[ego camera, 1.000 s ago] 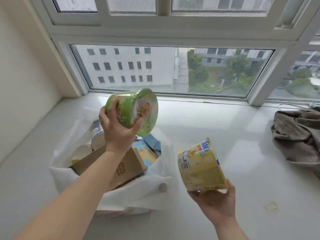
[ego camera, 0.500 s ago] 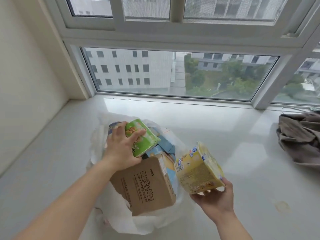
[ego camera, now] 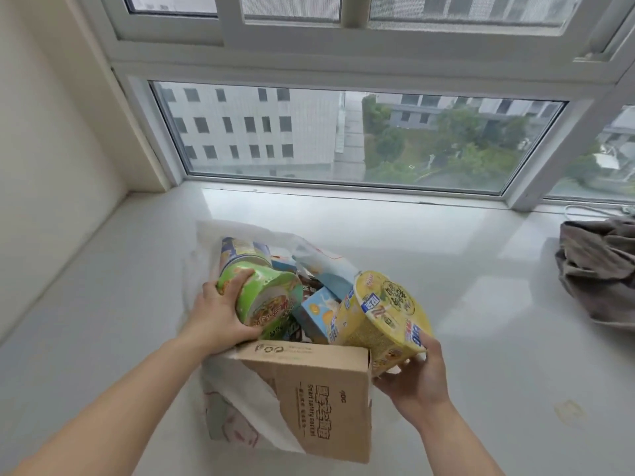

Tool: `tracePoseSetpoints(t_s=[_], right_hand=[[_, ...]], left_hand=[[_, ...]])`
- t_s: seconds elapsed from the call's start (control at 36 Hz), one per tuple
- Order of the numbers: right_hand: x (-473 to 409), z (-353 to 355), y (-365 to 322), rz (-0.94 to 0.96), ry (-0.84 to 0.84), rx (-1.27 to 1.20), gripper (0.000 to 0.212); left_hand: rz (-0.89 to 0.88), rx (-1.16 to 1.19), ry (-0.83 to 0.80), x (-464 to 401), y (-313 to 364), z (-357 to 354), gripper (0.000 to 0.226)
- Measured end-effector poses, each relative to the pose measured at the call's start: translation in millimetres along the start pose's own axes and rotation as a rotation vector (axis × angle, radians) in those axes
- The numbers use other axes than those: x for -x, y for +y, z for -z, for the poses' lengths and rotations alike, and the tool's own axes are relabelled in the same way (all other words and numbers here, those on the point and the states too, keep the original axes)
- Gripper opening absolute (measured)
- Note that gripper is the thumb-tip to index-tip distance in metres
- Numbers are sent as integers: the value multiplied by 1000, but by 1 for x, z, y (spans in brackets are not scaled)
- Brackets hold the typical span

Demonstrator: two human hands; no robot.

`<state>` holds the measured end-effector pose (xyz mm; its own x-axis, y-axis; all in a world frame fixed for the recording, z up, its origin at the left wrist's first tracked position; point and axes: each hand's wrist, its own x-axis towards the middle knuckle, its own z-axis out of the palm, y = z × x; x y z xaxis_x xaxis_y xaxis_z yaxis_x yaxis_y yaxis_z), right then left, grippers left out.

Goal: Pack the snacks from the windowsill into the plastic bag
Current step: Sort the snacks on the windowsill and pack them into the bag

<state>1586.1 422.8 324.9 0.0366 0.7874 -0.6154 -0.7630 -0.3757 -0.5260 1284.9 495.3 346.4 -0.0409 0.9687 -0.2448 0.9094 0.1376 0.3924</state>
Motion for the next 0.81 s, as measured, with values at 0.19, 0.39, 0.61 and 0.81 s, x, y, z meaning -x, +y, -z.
tracePoseSetpoints(t_s=[0.19, 0.39, 0.61, 0.81], right_hand=[[-5, -21, 6, 22, -5, 129, 55], [2, -36, -11, 141, 6, 208, 39], [17, -55, -17, 223, 44, 259, 31], [25, -70, 2, 360, -41, 520, 80]], left_hand=[[156, -20, 78, 10, -2, -13, 100], [211, -62, 159, -12, 48, -37, 94], [240, -96, 153, -13, 42, -28, 100], [194, -14, 269, 22, 24, -35, 106]])
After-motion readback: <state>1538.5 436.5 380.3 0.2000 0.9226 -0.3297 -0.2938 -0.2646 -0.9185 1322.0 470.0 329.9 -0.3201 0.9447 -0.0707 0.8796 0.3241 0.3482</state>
